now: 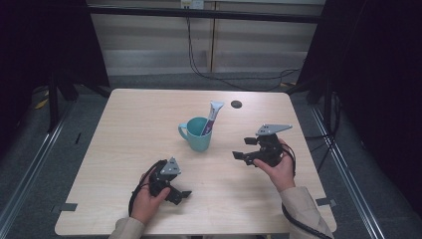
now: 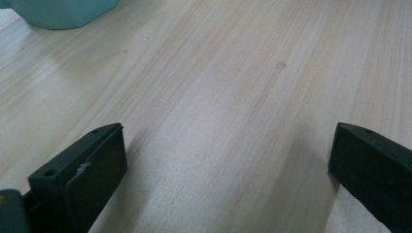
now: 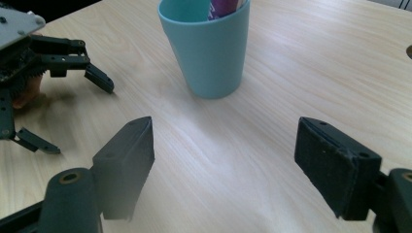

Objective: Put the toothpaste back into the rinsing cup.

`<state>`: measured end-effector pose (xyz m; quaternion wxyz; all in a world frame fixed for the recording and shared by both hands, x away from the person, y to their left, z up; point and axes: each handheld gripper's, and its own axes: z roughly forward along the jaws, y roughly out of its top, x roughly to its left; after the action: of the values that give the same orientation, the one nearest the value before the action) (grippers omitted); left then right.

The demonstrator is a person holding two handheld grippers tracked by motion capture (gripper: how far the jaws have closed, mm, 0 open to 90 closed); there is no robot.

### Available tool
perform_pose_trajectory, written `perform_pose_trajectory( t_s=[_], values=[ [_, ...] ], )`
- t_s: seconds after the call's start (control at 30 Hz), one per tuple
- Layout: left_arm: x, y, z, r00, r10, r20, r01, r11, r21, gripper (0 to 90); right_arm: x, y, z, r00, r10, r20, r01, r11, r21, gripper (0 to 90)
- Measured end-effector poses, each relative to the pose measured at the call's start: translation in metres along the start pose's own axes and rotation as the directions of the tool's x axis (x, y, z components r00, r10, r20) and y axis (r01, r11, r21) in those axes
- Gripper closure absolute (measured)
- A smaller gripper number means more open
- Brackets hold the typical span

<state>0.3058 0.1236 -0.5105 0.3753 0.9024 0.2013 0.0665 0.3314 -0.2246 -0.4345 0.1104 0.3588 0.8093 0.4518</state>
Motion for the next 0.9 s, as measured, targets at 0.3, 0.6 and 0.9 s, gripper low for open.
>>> perform_pose_trajectory(
  t_s=[0.3,0.6,0.9],
  values=[
    [0.000,0.000,0.000,1.0000,-0.001,0.001,0.001,1.0000,-0.001,0.1,-0.003,-0.015,-0.010,0.9998,0.021,0.004,-0.021,0.9997,-0.012,21.7],
    [0.000,0.000,0.000,1.0000,0.000,0.001,0.000,1.0000,0.000,0.0,-0.003,-0.031,-0.013,0.9989,0.046,0.000,-0.046,0.9988,-0.014,21.6],
    [0.000,0.000,0.000,1.0000,-0.003,0.001,0.003,1.0000,-0.003,0.0,-0.002,-0.048,-0.011,0.9989,0.047,0.002,-0.047,0.9988,0.011,21.5]
  ],
)
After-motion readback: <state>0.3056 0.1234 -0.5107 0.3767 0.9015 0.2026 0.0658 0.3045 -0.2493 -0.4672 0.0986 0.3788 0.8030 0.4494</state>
